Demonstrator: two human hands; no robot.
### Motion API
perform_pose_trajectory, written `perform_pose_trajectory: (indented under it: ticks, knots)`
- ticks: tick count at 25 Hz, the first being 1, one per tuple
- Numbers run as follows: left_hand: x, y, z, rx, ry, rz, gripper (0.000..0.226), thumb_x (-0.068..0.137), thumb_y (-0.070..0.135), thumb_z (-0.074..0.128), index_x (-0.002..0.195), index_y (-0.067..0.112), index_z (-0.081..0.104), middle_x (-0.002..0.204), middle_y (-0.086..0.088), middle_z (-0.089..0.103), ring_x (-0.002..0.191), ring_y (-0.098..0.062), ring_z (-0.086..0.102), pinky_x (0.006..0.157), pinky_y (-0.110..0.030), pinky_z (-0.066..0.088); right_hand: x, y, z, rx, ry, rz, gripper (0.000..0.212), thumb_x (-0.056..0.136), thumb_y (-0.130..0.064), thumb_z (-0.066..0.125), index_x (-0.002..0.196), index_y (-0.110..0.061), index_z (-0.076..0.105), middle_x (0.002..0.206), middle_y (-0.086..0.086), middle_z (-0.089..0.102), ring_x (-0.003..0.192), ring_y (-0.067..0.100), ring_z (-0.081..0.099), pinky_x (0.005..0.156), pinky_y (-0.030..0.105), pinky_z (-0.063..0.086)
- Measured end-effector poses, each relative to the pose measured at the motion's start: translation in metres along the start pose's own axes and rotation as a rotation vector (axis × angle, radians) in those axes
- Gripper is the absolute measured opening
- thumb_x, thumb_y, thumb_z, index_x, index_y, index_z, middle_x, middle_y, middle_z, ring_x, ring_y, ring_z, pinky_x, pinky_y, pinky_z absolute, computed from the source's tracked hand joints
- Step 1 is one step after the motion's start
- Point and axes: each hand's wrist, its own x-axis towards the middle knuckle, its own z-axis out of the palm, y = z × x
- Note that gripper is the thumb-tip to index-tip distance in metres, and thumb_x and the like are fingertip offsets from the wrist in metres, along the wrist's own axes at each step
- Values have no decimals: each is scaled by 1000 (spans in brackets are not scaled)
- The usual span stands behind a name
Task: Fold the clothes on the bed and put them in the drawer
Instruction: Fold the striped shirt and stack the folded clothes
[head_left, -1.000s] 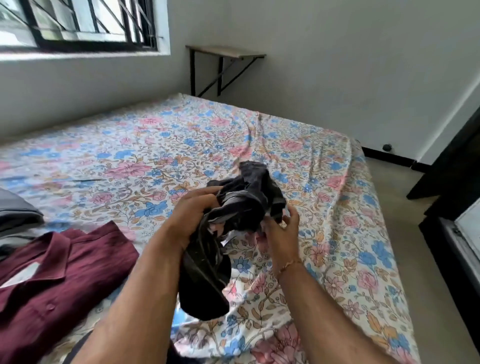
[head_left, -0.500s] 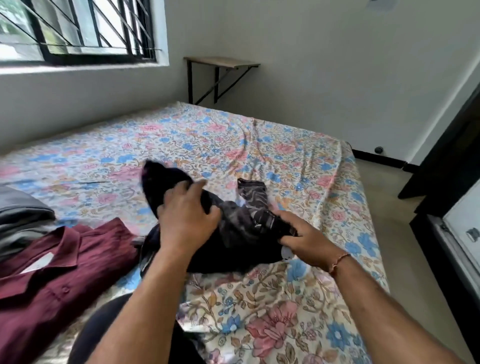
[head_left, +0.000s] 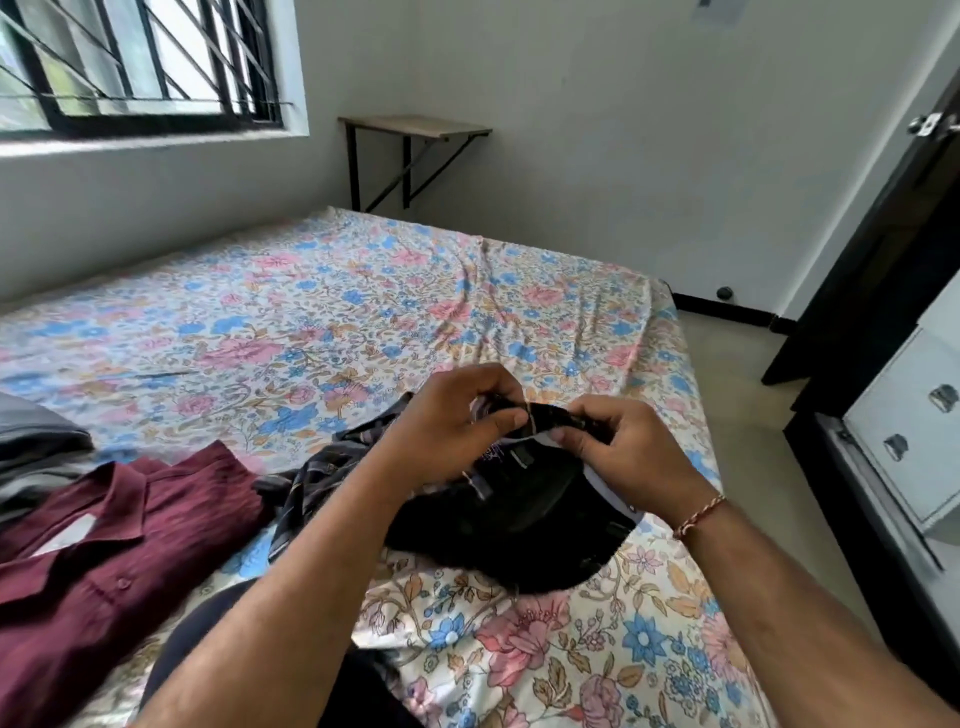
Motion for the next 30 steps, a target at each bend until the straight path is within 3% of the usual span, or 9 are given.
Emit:
perform_pose_trajectory:
  ticks: [4, 7, 10, 13, 18, 20, 24, 27, 30]
  knots:
    - [53, 44, -19, 94, -196, 65, 8, 102, 18, 64, 98, 21, 58, 76, 14, 62, 67, -3, 52, 67, -24, 44, 29, -41, -66, -414, -174, -38, 28, 82, -38, 85, 71, -24, 63, 65, 0, 58, 64, 10, 53, 63, 35, 44]
    - [93, 77, -46, 328, -427, 39, 15, 94, 24, 78, 104, 18, 69, 63, 20, 66, 53, 5, 53, 58, -15, 41, 43, -71, -106, -798, -275, 82, 30, 78, -36, 85, 63, -37, 60, 60, -9, 57, 60, 5, 53, 56, 24, 41]
    - [126, 101, -86, 418, -458, 1, 26, 83, 36, 88, 94, 15, 76, 64, 14, 67, 52, 1, 54, 53, -16, 43, 38, -82, -137, -276, -34, 129, 12, 77, -13, 88, 80, -17, 78, 65, 5, 65, 62, 8, 57, 60, 23, 43]
    - [135, 87, -118, 521, -469, -29, 23, 83, 34, 88, 90, 16, 76, 72, 11, 69, 64, -4, 58, 66, -26, 49, 27, -77, -149, 455, 254, 198, 28, 77, 11, 78, 99, -3, 71, 84, 11, 70, 70, 18, 66, 64, 23, 57]
    - [126, 58, -124, 61, -56, -138, 17, 98, 24, 67, 87, 11, 67, 70, -1, 61, 67, -15, 55, 68, -36, 44, 21, -65, -154, 838, 365, 265, 56, 77, 6, 74, 130, -7, 62, 103, 20, 70, 75, 23, 72, 68, 31, 64]
    - [132, 62, -124, 94, -6, -123, 33, 92, 39, 71, 93, 6, 66, 76, -12, 63, 69, -18, 57, 70, -36, 45, 23, -63, -166, 773, 351, 188, 59, 83, 5, 70, 137, -18, 62, 95, 16, 70, 75, 20, 70, 76, 28, 62]
    - [148, 94, -144, 156, -141, -182, 17, 94, 15, 77, 109, 18, 70, 95, -9, 77, 80, -15, 67, 76, -33, 54, 28, -70, -193, 402, 277, 10, 41, 97, 5, 61, 127, -20, 72, 111, 3, 77, 109, 19, 69, 103, 23, 51]
    - [159, 113, -160, 362, -40, -208, 21, 89, 25, 83, 106, 21, 72, 94, -3, 74, 87, -22, 71, 71, -29, 52, 33, -79, -201, -58, 394, -59, 25, 96, -3, 69, 108, -21, 81, 104, -8, 79, 105, 3, 70, 94, 12, 50]
    - [166, 116, -163, 250, 34, -350, 30, 91, 19, 80, 115, 20, 63, 94, -10, 66, 72, -24, 62, 59, -27, 45, 36, -89, -209, -122, 544, -56, 18, 87, -9, 81, 95, -24, 84, 88, -10, 78, 84, -2, 70, 79, 10, 50]
